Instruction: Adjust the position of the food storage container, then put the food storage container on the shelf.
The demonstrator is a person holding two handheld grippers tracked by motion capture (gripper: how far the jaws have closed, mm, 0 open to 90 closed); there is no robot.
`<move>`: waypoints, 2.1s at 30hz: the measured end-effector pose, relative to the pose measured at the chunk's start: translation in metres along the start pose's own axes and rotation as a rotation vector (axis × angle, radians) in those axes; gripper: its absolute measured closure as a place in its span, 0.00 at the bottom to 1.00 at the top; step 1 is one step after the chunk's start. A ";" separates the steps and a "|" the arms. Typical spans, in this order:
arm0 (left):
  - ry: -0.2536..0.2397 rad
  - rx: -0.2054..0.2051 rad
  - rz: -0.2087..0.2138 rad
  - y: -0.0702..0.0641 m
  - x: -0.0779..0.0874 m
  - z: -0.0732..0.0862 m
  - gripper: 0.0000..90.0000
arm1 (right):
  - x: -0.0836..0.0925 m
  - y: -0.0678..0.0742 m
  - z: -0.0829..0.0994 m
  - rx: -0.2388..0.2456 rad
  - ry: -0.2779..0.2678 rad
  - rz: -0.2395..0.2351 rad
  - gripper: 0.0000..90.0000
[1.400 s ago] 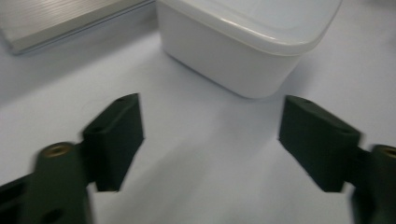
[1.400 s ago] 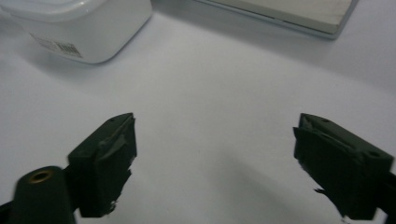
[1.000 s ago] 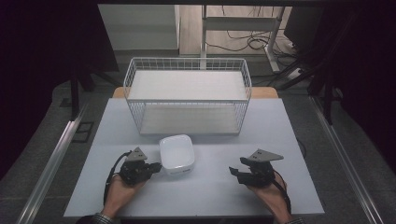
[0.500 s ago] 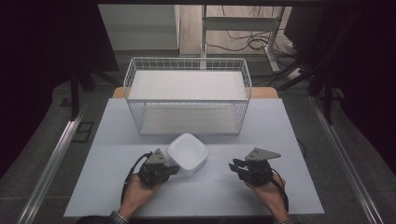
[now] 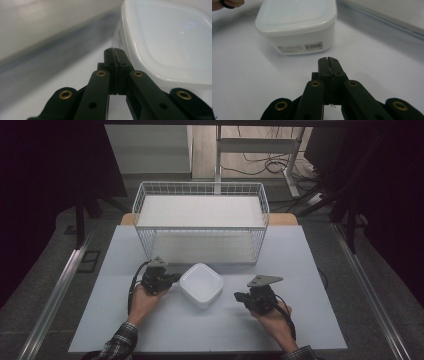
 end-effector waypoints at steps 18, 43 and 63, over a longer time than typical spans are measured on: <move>0.049 -0.020 0.093 -0.043 0.010 0.007 1.00 | -0.028 -0.004 -0.015 -0.054 0.022 -0.006 0.99; 0.019 -0.041 0.038 -0.055 0.043 0.031 0.23 | 0.022 -0.013 0.009 0.038 -0.085 0.045 0.35; -0.021 -0.075 0.031 -0.051 0.046 0.039 0.03 | 0.020 -0.016 0.015 0.024 -0.068 -0.014 0.03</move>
Point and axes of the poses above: each handheld gripper's, and its own axes: x roughly backward along the jaws, z roughly out of its underside, y roughly to its left, the point moved 1 cm from there along -x, roughly forward along the jaws, and after that the axes turned 11 degrees about -x, right-handed, at the moved point
